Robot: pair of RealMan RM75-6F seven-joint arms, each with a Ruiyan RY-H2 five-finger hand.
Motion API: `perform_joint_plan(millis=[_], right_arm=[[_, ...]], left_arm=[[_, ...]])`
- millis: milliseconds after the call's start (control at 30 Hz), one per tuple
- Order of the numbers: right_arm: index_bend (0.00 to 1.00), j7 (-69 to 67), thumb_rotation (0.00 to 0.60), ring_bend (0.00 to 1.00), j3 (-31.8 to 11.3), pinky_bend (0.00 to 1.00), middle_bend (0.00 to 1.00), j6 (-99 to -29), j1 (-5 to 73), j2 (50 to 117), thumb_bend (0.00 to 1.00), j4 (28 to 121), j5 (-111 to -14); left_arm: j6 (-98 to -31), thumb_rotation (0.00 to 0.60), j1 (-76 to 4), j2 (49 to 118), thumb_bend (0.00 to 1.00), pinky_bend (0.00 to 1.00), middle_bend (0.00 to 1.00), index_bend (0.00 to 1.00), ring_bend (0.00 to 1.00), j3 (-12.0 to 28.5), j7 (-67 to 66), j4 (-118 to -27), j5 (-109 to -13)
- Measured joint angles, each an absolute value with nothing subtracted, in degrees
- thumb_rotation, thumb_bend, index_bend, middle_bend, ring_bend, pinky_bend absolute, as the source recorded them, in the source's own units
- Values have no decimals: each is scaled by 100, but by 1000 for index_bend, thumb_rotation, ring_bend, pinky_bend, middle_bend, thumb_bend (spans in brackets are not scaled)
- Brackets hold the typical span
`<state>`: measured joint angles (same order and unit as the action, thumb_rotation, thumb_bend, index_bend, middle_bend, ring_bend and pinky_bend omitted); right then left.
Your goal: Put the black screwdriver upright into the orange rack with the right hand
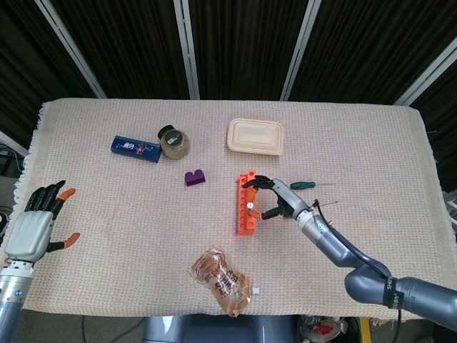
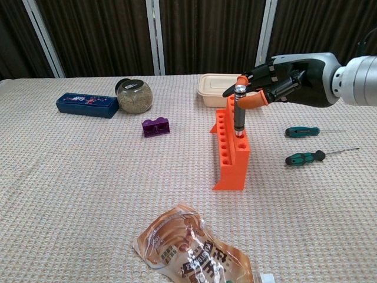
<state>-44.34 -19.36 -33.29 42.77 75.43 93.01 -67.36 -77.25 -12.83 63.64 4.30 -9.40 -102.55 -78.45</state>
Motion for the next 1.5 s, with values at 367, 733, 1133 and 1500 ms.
perform_joint_plan(millis=[367,733,1133,1500], right_arm=[[645,-4443,600,0,-1842,0,231,-3315,4222,7593,293,9298,-6776],[640,-4428,600,0,-1840,0,229,-3329,4234,7673,292,9270,-6790],[425,-4505,600,0,-1871,0,181,-3388,4161,7621,234,9302,-6774],[297,-4635,600,0,-1908,0,130,-3519,4014,7399,226,9521,-6915]], left_arm=[[-7724,600,-1283,6384,191,0,0,134,0,425,-915,-10233,-7865],[-7714,600,-1276,6395,192,0,0,125,0,421,-897,-10206,-7846],[-7721,600,-1284,6401,190,0,0,119,0,436,-877,-10217,-7859],[-7817,600,-1235,6351,193,0,0,112,0,422,-861,-10282,-7928]])
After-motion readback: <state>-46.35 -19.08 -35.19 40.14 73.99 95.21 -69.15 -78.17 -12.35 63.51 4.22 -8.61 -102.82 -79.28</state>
